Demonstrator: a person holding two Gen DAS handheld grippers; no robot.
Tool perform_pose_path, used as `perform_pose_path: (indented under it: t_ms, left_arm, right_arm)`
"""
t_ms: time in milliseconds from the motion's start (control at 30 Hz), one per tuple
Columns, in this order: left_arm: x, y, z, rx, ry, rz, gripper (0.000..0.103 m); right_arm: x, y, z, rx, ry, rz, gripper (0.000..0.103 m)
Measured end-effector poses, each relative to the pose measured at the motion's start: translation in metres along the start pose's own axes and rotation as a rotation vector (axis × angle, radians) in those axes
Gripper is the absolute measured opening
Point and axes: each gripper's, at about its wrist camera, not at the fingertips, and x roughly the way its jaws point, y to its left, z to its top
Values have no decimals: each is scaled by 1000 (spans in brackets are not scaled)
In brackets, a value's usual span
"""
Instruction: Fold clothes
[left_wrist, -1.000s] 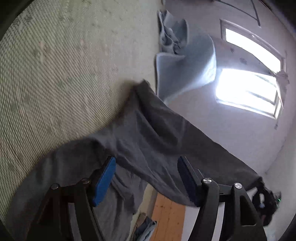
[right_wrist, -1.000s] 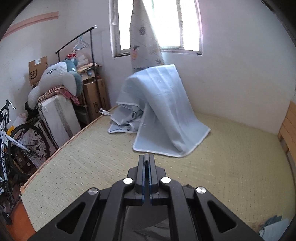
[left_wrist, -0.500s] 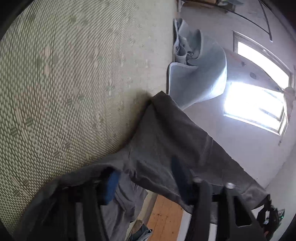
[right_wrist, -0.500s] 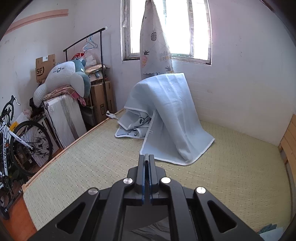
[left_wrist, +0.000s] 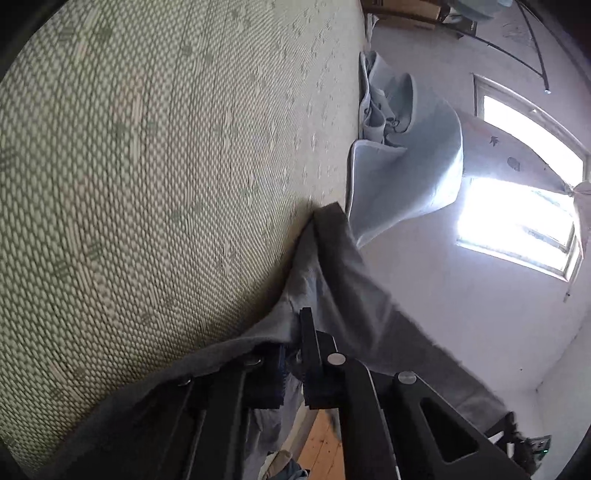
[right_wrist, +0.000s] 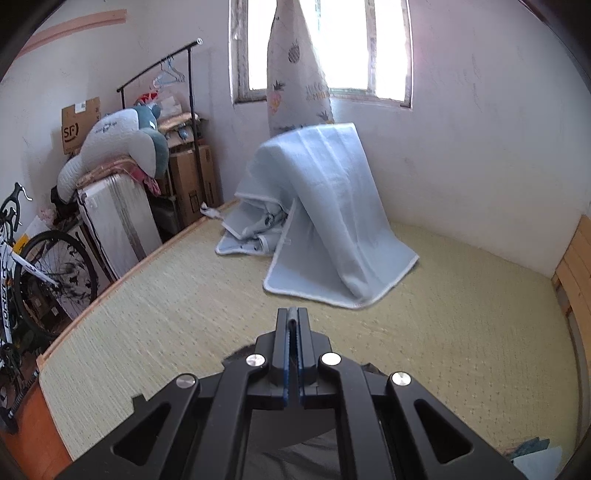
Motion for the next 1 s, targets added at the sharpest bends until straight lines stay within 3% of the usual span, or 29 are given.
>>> perform_pose_path:
  t_ms: [200, 533, 767, 1000]
  left_arm:
    - [1, -1, -2, 30, -21, 7, 4]
    - [0, -6, -6, 98, -69, 30, 4]
    - [-5, -6, -12, 126, -97, 52, 4]
    - [-8, -2, -14, 148, -111, 91, 4]
  right_arm:
    - [35, -58, -45, 66, 74, -25, 0]
    - [94, -171, -148, 254, 212, -67, 0]
    - [117, -198, -186, 275, 290, -48, 1]
    - [168, -223, -232, 324, 390, -56, 1]
